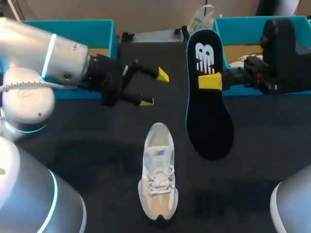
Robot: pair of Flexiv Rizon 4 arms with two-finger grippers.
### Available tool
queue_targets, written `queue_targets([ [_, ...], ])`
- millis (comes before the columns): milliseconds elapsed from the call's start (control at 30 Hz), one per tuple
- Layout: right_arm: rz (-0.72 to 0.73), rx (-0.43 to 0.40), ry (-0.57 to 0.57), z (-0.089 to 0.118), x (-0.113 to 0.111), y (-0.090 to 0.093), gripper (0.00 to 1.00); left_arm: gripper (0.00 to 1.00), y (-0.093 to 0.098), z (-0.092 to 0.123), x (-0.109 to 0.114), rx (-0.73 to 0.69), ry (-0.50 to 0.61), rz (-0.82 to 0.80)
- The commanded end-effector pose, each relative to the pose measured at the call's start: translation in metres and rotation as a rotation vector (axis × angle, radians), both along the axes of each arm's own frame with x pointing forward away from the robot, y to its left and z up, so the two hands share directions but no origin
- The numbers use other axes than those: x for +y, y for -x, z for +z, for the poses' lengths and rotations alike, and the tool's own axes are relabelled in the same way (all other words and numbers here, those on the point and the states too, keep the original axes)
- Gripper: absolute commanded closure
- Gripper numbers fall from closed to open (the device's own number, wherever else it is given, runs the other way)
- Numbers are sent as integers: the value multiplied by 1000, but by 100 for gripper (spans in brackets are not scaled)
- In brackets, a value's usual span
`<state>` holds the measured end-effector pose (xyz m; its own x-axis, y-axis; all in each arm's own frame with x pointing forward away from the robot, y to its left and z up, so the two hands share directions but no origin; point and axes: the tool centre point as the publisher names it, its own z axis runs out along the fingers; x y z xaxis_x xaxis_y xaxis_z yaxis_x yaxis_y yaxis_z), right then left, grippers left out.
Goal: Take the shoe out of the shoebox, open the shoe tongue, remove and reinsert the insole, then place the shoe into the shoebox
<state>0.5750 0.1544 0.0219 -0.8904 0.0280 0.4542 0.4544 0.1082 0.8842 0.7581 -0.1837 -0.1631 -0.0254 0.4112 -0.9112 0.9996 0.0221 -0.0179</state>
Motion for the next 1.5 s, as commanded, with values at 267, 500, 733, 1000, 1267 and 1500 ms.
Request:
queue_targets([
  [267,22,23,2,0,4,-8,100,0,-8,26,11,-48,352,-28],
  [500,55,152,1,-10,-3,-55,100,0,-8,39,17,-84,437,1],
  [733,61,192,-5,-19,-7,-104,100,0,-7,46,20,-84,492,17],
  [1000,61,192,-5,-19,-7,-104,100,0,-7,46,20,-84,492,17],
  [1267,61,192,-5,-19,-7,-104,100,0,-7,46,20,-84,492,17],
  [1500,40,360,-13,-45,-13,-161,100,0,-7,46,20,-84,492,17],
])
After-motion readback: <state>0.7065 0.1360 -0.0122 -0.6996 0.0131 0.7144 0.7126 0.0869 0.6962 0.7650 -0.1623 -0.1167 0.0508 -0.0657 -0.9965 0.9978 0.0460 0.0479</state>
